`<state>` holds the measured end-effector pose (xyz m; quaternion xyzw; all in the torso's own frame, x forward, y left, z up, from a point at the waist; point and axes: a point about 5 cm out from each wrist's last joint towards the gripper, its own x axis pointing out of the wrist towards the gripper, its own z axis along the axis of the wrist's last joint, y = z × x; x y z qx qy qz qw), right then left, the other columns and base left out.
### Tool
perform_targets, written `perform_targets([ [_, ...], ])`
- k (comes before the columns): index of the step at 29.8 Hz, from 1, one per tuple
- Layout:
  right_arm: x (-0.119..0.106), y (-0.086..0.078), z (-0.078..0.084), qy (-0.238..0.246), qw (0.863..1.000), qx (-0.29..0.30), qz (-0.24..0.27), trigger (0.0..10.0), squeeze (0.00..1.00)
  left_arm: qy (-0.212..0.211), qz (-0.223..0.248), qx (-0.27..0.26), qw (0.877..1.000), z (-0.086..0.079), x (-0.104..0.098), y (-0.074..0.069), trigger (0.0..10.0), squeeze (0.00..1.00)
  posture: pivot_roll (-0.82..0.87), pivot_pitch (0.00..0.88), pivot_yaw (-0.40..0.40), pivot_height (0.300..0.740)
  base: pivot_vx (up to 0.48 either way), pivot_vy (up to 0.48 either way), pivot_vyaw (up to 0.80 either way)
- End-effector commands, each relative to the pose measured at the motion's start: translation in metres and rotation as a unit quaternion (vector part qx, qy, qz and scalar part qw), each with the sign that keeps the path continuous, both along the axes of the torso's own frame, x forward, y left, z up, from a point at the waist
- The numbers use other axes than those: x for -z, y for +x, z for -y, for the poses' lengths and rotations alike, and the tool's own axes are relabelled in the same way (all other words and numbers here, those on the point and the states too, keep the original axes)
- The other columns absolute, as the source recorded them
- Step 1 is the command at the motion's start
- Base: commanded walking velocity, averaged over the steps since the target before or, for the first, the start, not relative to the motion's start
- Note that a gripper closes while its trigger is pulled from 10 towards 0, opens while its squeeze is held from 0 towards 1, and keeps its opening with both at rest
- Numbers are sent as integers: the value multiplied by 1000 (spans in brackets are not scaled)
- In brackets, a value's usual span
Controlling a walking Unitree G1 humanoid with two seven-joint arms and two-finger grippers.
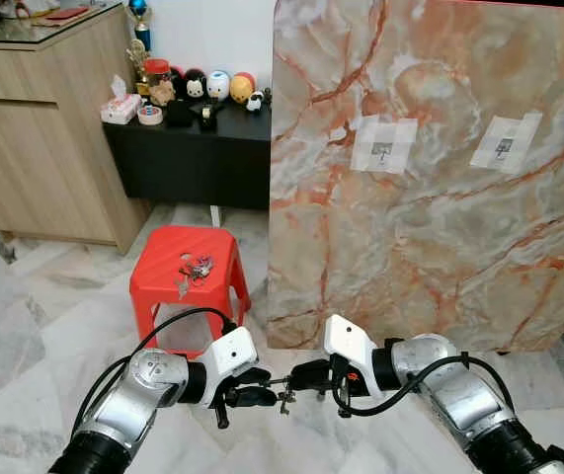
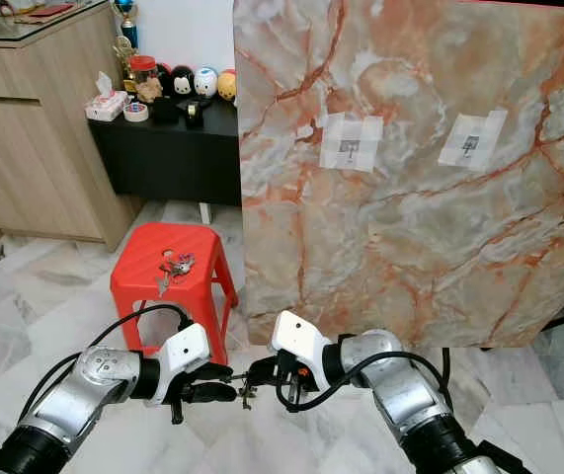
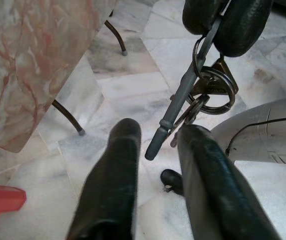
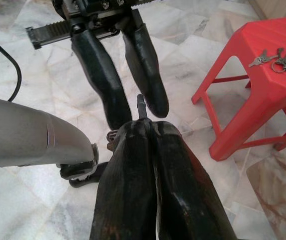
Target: Hang keys on a hook
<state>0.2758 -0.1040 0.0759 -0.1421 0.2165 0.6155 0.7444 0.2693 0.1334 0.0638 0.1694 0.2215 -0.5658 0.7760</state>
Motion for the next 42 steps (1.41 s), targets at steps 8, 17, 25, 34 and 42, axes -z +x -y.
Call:
perform_targets([
  [8,-4,2,0,5,1000,0,9,0,0,-9,8,4,1000,3,-3,3,314,0,34,0,-93,740,0,0,0],
  [17,-2,2,0,3,1000,1,7,0,0,-22,9,9,1000,4,-6,3,0,0,37,0,-93,740,0,0,0],
  [25,-1,2,1,2,1000,0,6,0,0,-35,12,6,999,5,-9,3,0,0,35,0,-92,740,0,0,0],
  [34,0,1,3,-2,1000,1,4,0,0,-74,14,-14,997,3,-18,6,0,0,37,0,-95,740,0,0,0],
  [42,1,0,5,-2,1000,4,3,0,0,-101,17,-30,994,-1,-24,9,0,0,36,0,-97,740,0,0,0],
])
